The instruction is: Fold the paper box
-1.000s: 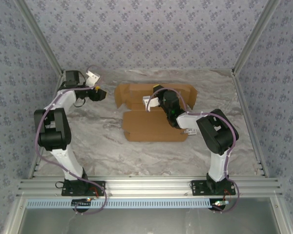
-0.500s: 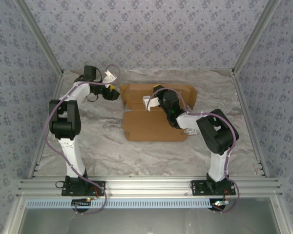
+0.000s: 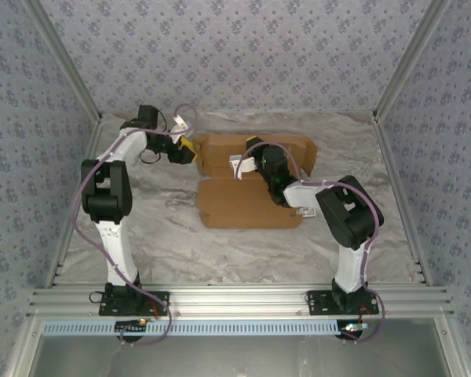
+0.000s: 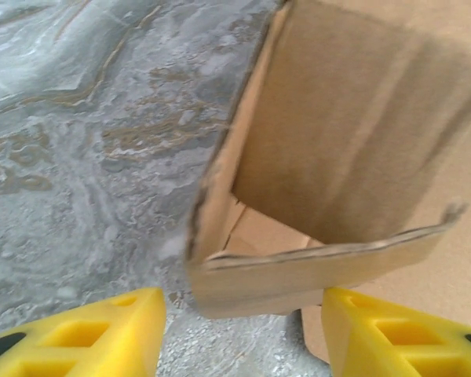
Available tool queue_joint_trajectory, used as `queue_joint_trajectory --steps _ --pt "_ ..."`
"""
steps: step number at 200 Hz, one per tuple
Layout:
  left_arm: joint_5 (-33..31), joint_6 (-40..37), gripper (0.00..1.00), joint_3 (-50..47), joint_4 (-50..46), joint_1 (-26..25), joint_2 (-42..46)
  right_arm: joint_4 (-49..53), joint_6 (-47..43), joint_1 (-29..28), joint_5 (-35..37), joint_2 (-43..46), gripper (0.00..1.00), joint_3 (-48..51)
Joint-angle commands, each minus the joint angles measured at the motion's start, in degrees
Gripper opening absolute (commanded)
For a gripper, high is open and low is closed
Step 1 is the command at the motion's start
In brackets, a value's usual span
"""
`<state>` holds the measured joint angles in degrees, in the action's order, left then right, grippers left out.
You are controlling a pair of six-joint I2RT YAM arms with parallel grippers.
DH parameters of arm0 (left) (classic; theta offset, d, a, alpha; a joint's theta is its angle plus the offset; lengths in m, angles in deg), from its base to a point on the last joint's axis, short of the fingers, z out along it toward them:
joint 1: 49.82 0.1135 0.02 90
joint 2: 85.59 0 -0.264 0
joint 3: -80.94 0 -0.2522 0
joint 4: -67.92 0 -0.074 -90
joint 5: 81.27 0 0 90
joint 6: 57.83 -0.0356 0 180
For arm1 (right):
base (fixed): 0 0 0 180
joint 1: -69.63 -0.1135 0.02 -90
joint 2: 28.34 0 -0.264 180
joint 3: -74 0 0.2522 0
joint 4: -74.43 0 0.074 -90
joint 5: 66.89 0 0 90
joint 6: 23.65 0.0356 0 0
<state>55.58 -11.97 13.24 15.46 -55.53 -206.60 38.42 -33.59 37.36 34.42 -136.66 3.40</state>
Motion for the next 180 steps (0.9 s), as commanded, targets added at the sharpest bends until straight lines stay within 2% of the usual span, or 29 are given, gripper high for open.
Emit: queue_joint_trajectory --steps 1,26,126,180 --pt "5.3 -3.5 0.52 1.9 -3.3 -1.5 -0.8 2.8 -2.9 -0.6 -0.2 -1.5 0.00 -0.6" --pt "6.2 -4.4 0.49 1.9 -3.9 -1.7 -0.8 2.9 -2.9 -0.5 -0.1 -1.6 0.00 -0.7" --pt "10.5 -8.6 0.48 2.2 -8.4 -1.8 -0.8 2.9 -2.9 -0.3 0.3 -1.6 0.00 -0.7" --pt "10.7 -7.2 0.46 1.6 -7.1 -1.8 -0.8 2.4 -2.9 -0.3 0.4 -1.3 0.00 -0.5"
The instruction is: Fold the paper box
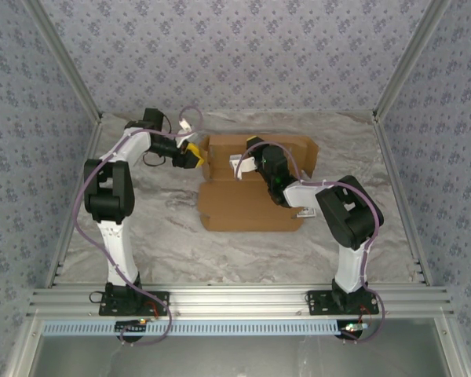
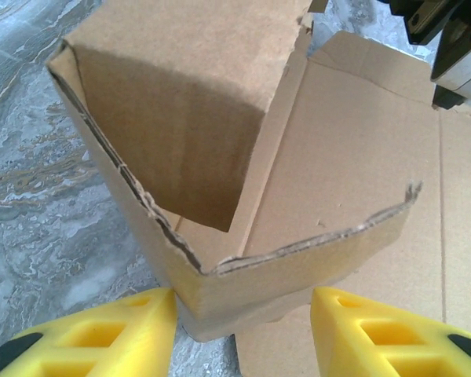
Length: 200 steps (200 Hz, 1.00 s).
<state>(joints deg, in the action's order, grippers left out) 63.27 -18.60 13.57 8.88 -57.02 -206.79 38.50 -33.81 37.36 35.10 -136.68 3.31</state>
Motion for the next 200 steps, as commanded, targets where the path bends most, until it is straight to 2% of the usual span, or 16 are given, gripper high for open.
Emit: queue_joint_trajectory --steps 1,19,55,132,200 --pt "3.0 -0.5 0.46 1.2 -0.4 -0.3 -0.6 2.3 -2.7 -0.3 -0.3 -1.3 0.00 -0.4" --pt "2.6 1.7 0.43 -0.4 2.9 -0.4 0.3 2.2 -2.5 -0.4 -0.2 -1.2 0.00 -0.3" --pt "-0.9 6.4 0.42 -4.1 11.1 -1.4 2.4 2.4 -2.3 -0.6 -0.3 -1.0 0.00 -0.5" --pt "-8.6 17.0 0.44 -11.5 25.7 -3.5 6.2 2.8 -1.9 -1.2 -0.2 -0.8 0.00 -0.5" --pt "-16.7 27.9 0.46 -22.7 43.9 -5.4 11.5 3.1 -1.4 -1.4 0.1 -0.4 0.00 -0.2"
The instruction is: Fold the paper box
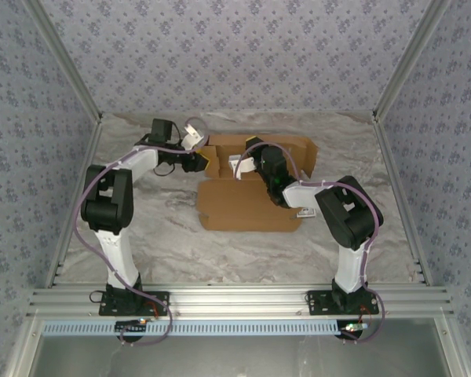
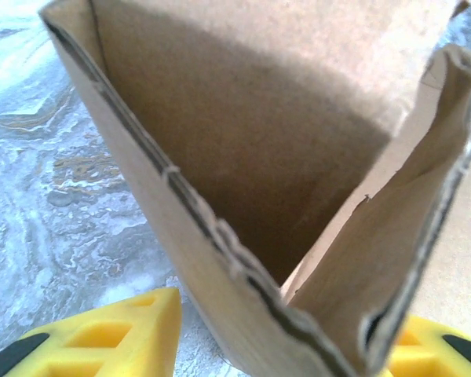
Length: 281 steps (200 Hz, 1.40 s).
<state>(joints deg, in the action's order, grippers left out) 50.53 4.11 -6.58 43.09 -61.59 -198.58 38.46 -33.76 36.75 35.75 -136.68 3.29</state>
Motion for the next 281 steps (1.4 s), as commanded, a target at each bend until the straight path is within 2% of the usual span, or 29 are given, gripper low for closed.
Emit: queue_joint_trajectory --steps 1,29,63,141,199,237,281 --pt "-4.1 5.3 0.47 -2.7 10.0 -0.8 3.3 3.2 -1.5 -0.8 -0.5 -0.4 0.00 -0.2" --pt "-7.4 8.9 0.47 -6.1 16.3 -1.5 4.5 3.3 -1.3 -0.9 -0.4 -0.1 0.00 0.0" --pt "-10.1 9.6 0.49 -8.1 18.6 -2.8 4.5 4.4 -0.7 -1.0 -0.3 0.5 0.00 0.0" --pt "-10.7 8.5 0.53 -8.9 18.4 -3.5 5.1 18.7 5.1 -1.4 1.3 4.6 0.00 -4.0" --pt "-11.8 12.4 0.53 -9.7 22.0 -3.5 5.5 19.6 5.8 -1.6 1.8 4.7 0.00 -4.1" --pt "-14.4 17.8 0.52 -11.7 26.6 -3.6 6.4 19.8 6.4 -1.8 2.0 4.3 0.00 -3.9" --pt "-19.0 20.1 0.51 -12.7 28.7 -5.1 6.3 19.7 6.6 -2.6 2.7 3.7 0.00 -3.4"
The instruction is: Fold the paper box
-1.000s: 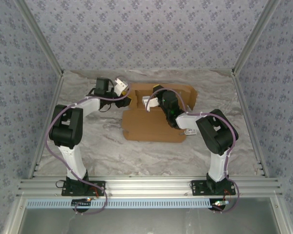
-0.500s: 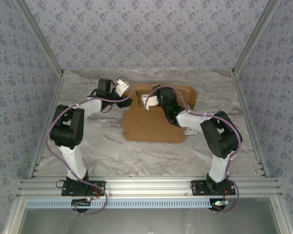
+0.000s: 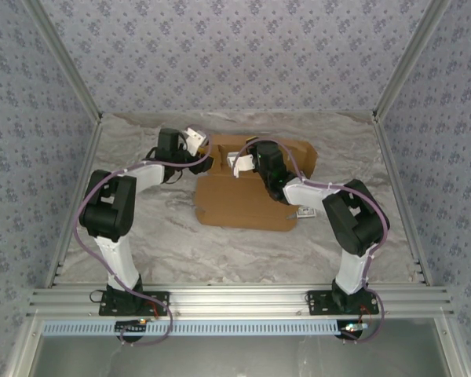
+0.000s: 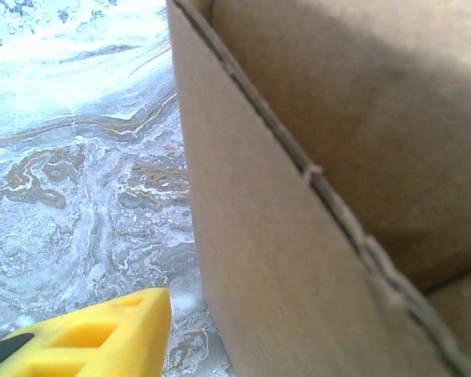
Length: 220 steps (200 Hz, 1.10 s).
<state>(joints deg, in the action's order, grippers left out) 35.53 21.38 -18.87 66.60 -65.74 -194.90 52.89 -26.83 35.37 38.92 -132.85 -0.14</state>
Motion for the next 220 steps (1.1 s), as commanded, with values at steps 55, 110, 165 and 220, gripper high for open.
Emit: queue_joint_trajectory --steps 55,110,165,220 --pt "-9.4 6.9 0.47 -4.0 13.3 -2.5 3.4 5.3 0.5 -1.7 0.2 -0.3 0.00 0.6" --pt "-12.6 11.3 0.37 -6.1 19.7 -3.3 3.0 5.6 1.2 -1.9 0.4 -0.3 0.00 1.0" --pt "-25.3 15.5 0.31 -5.4 20.4 -6.0 1.7 6.0 1.8 -2.2 0.6 -0.3 0.00 0.9" --pt "-40.1 22.8 0.29 -4.5 20.1 -8.3 0.0 7.0 2.2 -2.5 0.9 0.0 0.00 0.7"
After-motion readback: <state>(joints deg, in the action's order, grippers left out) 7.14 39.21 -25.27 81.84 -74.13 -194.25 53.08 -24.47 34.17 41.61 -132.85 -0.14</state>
